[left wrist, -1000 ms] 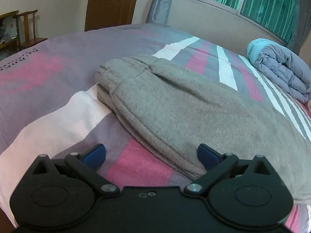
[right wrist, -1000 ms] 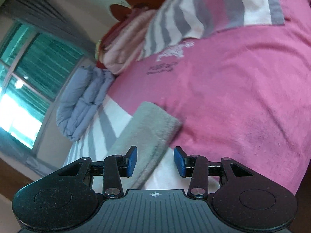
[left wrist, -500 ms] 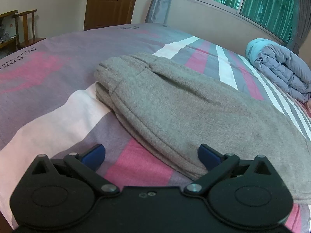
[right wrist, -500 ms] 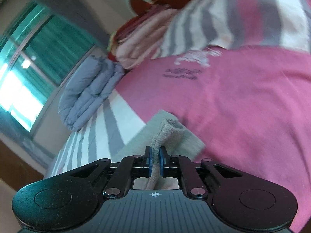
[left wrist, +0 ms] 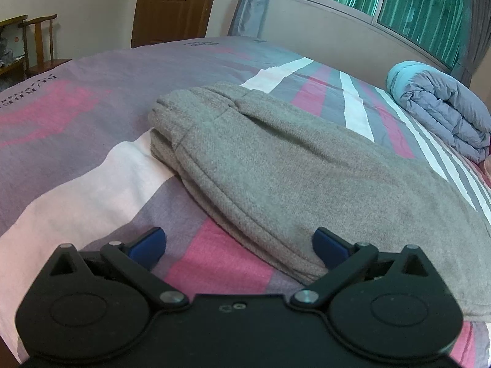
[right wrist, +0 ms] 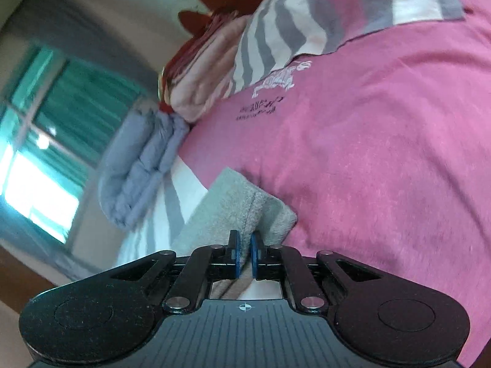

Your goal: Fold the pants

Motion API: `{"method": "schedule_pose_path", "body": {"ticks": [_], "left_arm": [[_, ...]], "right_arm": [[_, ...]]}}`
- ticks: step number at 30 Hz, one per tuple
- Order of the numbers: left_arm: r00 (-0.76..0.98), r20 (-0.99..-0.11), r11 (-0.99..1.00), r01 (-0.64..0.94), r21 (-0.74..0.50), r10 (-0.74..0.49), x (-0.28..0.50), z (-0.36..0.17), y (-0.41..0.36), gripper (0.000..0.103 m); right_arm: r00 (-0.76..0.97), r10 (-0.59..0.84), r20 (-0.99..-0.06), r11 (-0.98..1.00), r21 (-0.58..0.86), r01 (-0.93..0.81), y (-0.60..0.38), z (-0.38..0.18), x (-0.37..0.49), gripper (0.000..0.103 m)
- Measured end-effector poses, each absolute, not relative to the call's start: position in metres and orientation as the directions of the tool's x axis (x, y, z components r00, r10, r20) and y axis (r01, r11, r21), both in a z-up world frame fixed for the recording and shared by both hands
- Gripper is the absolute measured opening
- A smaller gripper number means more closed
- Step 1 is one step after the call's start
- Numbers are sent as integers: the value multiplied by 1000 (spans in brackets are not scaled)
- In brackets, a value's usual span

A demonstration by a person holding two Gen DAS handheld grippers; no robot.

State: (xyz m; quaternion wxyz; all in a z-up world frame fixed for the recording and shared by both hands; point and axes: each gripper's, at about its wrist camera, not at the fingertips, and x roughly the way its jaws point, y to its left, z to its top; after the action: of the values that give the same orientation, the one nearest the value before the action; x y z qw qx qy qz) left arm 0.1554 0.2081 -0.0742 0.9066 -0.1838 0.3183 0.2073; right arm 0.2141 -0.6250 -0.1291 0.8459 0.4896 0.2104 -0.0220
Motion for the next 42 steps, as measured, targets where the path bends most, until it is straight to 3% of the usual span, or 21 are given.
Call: {"method": "schedule_pose_path", "body": {"ticks": [2, 8, 9, 10, 12, 15, 20, 21, 22, 25, 26, 27, 31, 34, 38, 40, 42], "left_arm": [[711, -654, 847, -492, -202, 258, 156, -74, 208, 97], [714, -652, 846, -491, -206, 256, 155, -75, 208, 97], [714, -652, 847, -491, -206, 255, 155, -75, 209, 97], [714, -652, 847, -490, -207, 255, 155, -75, 209, 97], [715, -652, 847, -489, -208, 253, 155, -75, 209, 97], [715, -652, 847, -489, -209, 253, 154, -75, 209, 97], [716, -652, 846, -489, -211, 251, 154, -75, 209, 97], [716, -651, 846, -489, -211, 251, 154, -75, 209, 97], [716, -651, 846, -489, -211, 251, 154, -75, 209, 97], [717, -651, 847, -488, -212, 250, 154, -75, 209, 97], [717, -651, 847, -488, -212, 250, 154, -75, 209, 97], [716, -651, 847, -488, -212, 250, 154, -74, 209, 97], [717, -652, 847, -487, -215, 247, 154, -74, 209, 97], [715, -655, 848, -485, -213, 245, 154, -74, 210, 97], [718, -653, 848, -484, -217, 242, 154, -74, 210, 97], [719, -652, 847, -484, -219, 241, 154, -74, 210, 97], [719, -652, 847, -483, -222, 239, 154, -74, 211, 97]], "right_arm": [[918, 170, -358, 495, 836, 234, -627, -127, 210, 7], [894, 159, -419, 472, 828, 304, -633, -121, 207, 10], [888, 151, -435, 449, 830, 330, -634, -121, 205, 15], [886, 150, -440, 424, 838, 344, -637, -122, 207, 30], [897, 155, -414, 397, 857, 327, -637, -124, 208, 43], [900, 145, -411, 376, 864, 334, -636, -122, 211, 52], [876, 158, -456, 426, 832, 356, -626, -112, 233, 52], [872, 154, -465, 443, 821, 360, -624, -109, 237, 50], [867, 141, -478, 465, 805, 368, -622, -104, 239, 41], [876, 128, -466, 504, 791, 347, -614, -97, 241, 40], [864, 126, -487, 520, 774, 361, -613, -97, 244, 36], [847, 119, -518, 526, 756, 389, -613, -99, 247, 12], [831, 113, -545, 575, 718, 392, -608, -89, 254, 9], [893, 156, -423, 655, 721, 226, -599, -49, 267, 7], [967, 215, -137, 703, 709, -56, -586, 16, 254, 7], [972, 182, -149, 701, 712, -22, -591, 10, 244, 7], [952, 155, -263, 667, 739, 96, -604, -27, 245, 7]]}}
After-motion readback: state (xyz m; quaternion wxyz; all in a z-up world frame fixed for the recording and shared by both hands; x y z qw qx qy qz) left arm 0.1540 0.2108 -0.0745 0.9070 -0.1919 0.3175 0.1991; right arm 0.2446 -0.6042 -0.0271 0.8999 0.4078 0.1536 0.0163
